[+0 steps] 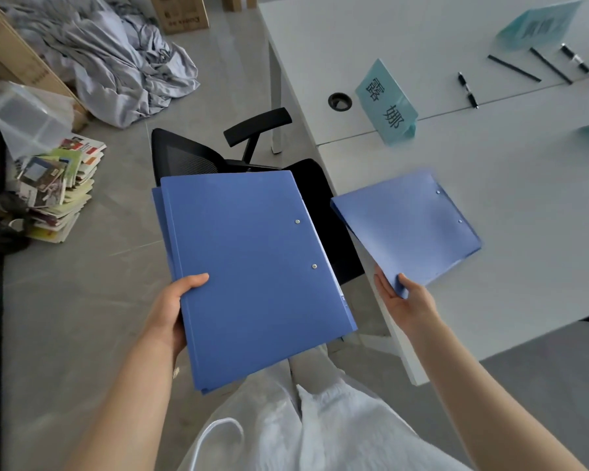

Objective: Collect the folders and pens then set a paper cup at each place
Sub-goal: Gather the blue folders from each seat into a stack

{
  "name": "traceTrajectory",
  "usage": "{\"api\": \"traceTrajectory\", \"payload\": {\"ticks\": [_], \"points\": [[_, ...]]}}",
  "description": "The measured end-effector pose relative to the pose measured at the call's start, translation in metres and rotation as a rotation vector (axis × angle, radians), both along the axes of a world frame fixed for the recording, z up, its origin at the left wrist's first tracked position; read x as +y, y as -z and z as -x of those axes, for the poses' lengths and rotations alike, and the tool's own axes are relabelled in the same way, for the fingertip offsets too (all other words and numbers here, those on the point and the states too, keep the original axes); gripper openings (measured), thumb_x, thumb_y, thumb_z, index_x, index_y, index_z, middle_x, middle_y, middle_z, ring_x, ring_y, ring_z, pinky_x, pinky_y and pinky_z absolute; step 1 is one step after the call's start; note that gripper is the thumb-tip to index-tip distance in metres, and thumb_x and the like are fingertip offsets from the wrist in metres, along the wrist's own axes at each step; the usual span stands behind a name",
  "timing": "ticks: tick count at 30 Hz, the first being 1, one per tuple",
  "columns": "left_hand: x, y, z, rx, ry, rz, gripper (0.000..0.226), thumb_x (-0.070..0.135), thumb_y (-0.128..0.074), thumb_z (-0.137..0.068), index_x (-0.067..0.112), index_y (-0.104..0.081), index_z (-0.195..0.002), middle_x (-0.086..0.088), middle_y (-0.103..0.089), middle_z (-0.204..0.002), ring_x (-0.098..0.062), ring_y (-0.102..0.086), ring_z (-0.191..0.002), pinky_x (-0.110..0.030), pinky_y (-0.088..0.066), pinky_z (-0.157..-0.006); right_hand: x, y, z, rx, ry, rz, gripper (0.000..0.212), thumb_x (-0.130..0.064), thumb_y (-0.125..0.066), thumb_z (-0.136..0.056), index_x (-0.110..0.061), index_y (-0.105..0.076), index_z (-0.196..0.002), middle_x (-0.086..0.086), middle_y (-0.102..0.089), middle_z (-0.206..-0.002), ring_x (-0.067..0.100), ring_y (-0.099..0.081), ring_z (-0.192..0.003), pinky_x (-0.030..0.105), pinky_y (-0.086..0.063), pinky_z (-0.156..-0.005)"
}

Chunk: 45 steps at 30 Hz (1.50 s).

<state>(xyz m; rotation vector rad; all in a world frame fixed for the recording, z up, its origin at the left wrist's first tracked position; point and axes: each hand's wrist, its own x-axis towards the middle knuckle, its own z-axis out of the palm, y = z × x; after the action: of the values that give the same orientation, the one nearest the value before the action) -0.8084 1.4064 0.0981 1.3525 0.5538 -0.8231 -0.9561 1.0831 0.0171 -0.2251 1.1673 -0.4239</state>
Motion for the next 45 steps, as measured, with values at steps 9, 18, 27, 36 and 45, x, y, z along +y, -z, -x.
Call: {"api": "traceTrajectory", "payload": {"ticks": [9, 18, 27, 36, 45], "points": [[-0.025, -0.006, -0.004, -0.017, 0.036, 0.038, 0.024, 0.022, -0.062, -0.086, 0.013, -0.068, -0.107, -0.009, -0.075, -0.098, -0.026, -0.073, -0.076, -0.041, -0.055, -0.073, 0.009, -0.047, 0.044, -0.224, -0.190, -0.032, 0.119, 0.007, -0.095, -0.021, -0.011, -0.053, -0.131, 0.017, -0.068, -0.115, 0.031, -0.074, -0.086, 0.040, -0.060, -0.065], [-0.053, -0.009, 0.010, -0.043, -0.004, 0.087, 0.025, 0.026, -0.059, -0.091, 0.012, -0.068, -0.109, -0.007, -0.076, -0.097, -0.023, -0.074, -0.080, -0.038, -0.053, -0.072, 0.003, -0.068, 0.039, -0.246, -0.853, 0.159, 0.043, 0.000, -0.049, -0.093, -0.020, -0.054, -0.131, 0.006, -0.069, -0.120, 0.030, -0.070, -0.097, 0.042, -0.060, -0.078], [-0.052, -0.007, 0.035, -0.112, -0.167, 0.141, 0.031, 0.041, -0.053, -0.092, 0.018, -0.067, -0.107, 0.000, -0.077, -0.092, -0.015, -0.074, -0.079, -0.038, -0.052, -0.074, -0.025, -0.084, -0.012, -0.248, -1.421, 0.365, 0.041, -0.005, -0.052, -0.096, -0.023, -0.050, -0.133, 0.008, -0.067, -0.125, 0.042, -0.067, -0.101, 0.055, -0.054, -0.089], [-0.005, -0.019, 0.059, -0.257, -0.320, 0.153, 0.041, 0.053, -0.049, -0.087, 0.028, -0.074, -0.108, -0.004, -0.071, -0.116, -0.021, -0.070, -0.101, -0.040, -0.056, -0.082, 0.006, -0.097, -0.068, -0.188, -1.862, 0.570, 0.030, -0.007, -0.056, -0.096, -0.014, -0.056, -0.126, 0.013, -0.071, -0.115, 0.039, -0.069, -0.099, 0.053, -0.054, -0.091], [0.078, -0.014, 0.069, -0.287, -0.576, 0.178, 0.040, 0.047, -0.044, -0.093, 0.028, -0.079, -0.090, -0.001, -0.076, -0.096, -0.018, -0.073, -0.082, -0.032, -0.060, -0.062, 0.099, -0.118, -0.131, -0.204, -2.088, 1.168, 0.089, -0.038, -0.077, -0.069, -0.027, -0.028, -0.142, -0.004, -0.044, -0.132, 0.018, -0.048, -0.122, 0.042, -0.047, -0.102]]}}
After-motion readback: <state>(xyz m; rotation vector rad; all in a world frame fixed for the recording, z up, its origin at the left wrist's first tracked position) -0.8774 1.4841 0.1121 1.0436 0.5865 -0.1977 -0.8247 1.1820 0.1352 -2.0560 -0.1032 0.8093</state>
